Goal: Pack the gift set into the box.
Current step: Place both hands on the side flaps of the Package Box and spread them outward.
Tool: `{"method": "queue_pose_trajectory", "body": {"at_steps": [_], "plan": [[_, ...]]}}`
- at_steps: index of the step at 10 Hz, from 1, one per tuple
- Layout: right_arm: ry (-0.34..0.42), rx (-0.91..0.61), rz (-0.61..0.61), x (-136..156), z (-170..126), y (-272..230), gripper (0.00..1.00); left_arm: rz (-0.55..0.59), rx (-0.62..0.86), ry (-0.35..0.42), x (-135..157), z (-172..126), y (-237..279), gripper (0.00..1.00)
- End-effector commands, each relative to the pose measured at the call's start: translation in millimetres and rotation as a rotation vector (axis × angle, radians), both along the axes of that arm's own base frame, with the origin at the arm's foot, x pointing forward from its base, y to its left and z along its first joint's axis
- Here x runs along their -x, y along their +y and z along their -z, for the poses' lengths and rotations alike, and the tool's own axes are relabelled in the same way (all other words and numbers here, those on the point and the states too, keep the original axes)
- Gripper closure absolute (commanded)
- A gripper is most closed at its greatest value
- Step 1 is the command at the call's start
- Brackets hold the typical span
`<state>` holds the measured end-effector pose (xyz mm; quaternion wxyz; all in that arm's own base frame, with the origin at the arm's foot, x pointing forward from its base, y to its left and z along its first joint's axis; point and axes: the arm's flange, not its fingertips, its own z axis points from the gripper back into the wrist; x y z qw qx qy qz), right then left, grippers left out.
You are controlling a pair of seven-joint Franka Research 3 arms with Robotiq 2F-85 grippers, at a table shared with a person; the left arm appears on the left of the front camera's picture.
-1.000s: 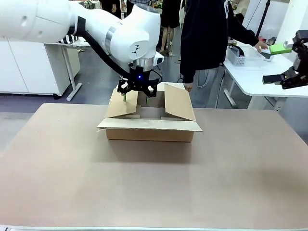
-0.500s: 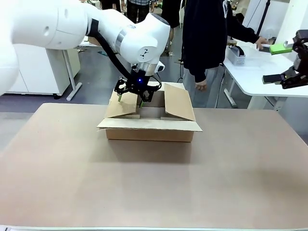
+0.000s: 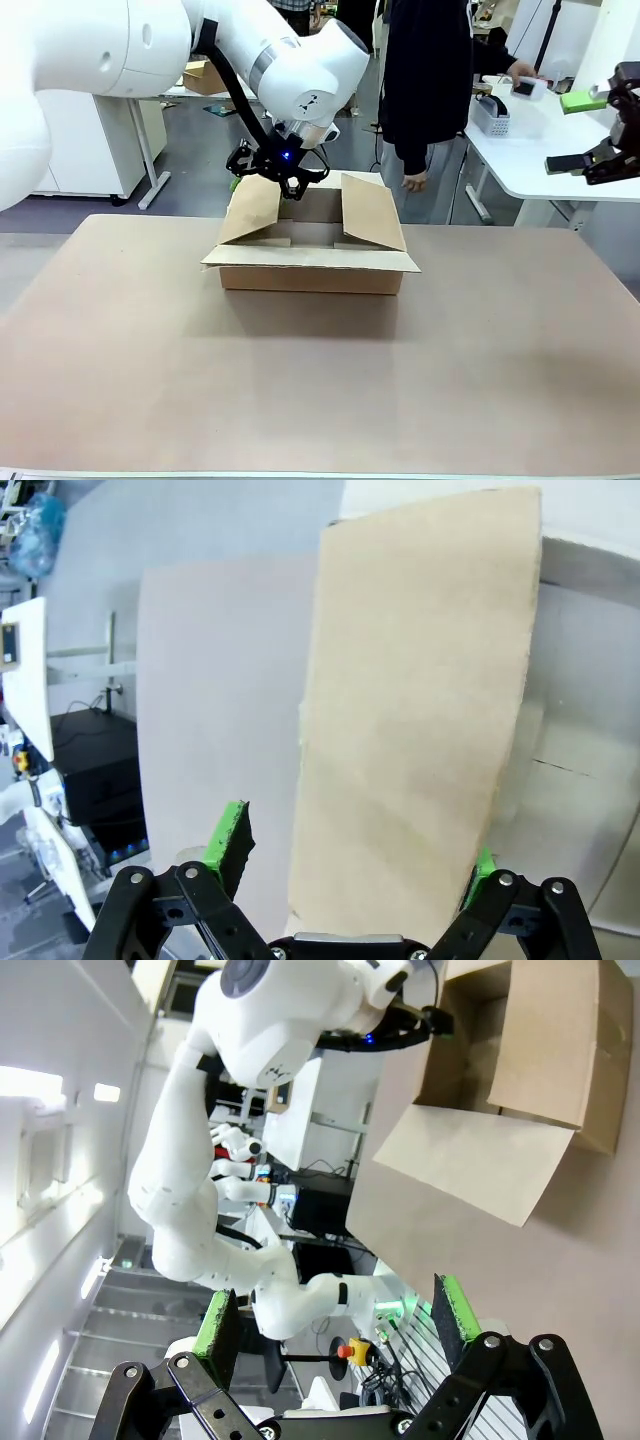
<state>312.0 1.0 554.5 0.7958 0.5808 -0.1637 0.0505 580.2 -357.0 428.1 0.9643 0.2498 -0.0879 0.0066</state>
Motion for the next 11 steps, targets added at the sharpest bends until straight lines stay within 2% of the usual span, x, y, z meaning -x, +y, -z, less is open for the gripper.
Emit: {"method": "queue_pose_trajectory", "body": {"at_steps": [1, 4, 6, 11], "plan": [[-0.032, -0.021, -0.006, -2.8, 0.1, 1.4, 0.0, -0.045, -0.024, -0.034, 2.1, -10.0, 13.3, 0.0], [-0.032, -0.021, -0.006, -2.8, 0.1, 1.4, 0.0, -0.086, 0.058, -0.041, 3.7, -34.2, 53.7, 0.0], [-0.032, -0.021, -0.006, -2.8, 0.1, 1.4, 0.0, -0.109, 0.096, -0.036, 1.0, -36.7, 78.9, 0.0], [-0.032, -0.021, -0.006, -2.8, 0.1, 1.4, 0.0, -0.134, 0.365, -0.023, 9.9, -41.8, 175.5, 0.0]]}}
